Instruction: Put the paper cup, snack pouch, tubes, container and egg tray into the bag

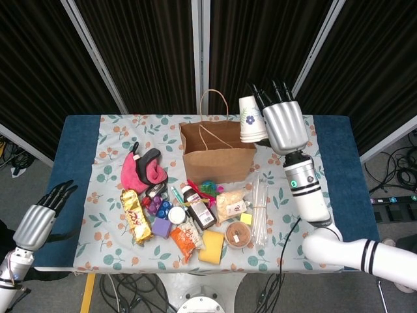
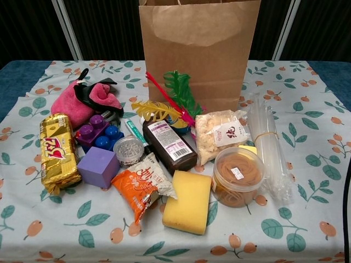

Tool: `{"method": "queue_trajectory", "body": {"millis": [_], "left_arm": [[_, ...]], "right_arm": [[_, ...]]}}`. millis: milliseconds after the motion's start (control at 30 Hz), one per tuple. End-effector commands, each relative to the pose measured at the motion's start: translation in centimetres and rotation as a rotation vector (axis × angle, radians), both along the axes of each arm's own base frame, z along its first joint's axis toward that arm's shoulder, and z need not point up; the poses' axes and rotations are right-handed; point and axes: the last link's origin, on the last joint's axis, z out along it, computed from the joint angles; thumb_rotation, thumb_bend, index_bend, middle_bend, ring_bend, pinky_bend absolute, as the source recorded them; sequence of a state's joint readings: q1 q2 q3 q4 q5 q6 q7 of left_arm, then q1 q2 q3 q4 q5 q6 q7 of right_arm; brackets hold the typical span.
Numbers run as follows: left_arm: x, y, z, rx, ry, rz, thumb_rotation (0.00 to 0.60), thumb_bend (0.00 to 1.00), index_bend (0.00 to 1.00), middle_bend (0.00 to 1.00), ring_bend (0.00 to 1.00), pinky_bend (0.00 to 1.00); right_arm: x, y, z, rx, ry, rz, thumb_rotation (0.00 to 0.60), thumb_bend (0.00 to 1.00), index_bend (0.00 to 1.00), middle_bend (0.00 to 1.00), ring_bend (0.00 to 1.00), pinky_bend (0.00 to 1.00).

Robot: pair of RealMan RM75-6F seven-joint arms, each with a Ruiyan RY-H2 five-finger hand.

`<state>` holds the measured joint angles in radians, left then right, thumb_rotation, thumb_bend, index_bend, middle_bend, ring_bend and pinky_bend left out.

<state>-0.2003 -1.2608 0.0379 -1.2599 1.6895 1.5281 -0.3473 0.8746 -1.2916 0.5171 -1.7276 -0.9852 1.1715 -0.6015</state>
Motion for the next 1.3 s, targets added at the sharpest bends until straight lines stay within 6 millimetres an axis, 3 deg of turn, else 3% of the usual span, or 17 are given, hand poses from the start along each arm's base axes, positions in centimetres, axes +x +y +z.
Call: {"method": "queue_trajectory", "body": {"millis": [33,200,500,1000,1300], "left_arm": [[-0.1,0.2,0.0,-0.001,-0.001,0.003,0.600,0.03,0.10,0.14,0.11,0.26],[-0.6,0.3,0.0,-0.004,-0.002,0.013,0.600,0.03,0.10,0.14,0.11,0.26],[-1.2,0.5,0.0,-0.003,-0.011,0.028,0.600,0.03,0.10,0.14,0.11,0.26],[-1.5,0.7,0.2,0.008,-0.025,0.032,0.600,0.03,0.10,0.14,0.11,0.26],[-1.2,0.8,0.4,0.013,-0.036,0.023,0.600,0.03,0.10,0.14,0.11,0.26]], "right_arm": [[1.5,-1.7,-1.7,-0.068,0.039,0.046,0.600,0.01,0.02,0.32,0.06,0.08],[1.3,-2.8,-3.5,-0.059,0.077,0.033,0.600,0.01,0.02,0.32,0.06,0.08],[1.0,-3.0,-5.9,-0.015,0.116,0.020,0.600,0.01,0.02,0.28,0.06,0.08],[0.7,-2.7,-7.3,0.057,0.155,-0.008,0.600,0.00,0.00,0.18,0.01,0.08],[0.8,-1.2,-6.5,0.075,0.167,0.020,0.600,0.00,0.00,0.17,0.00,0.08]]}}
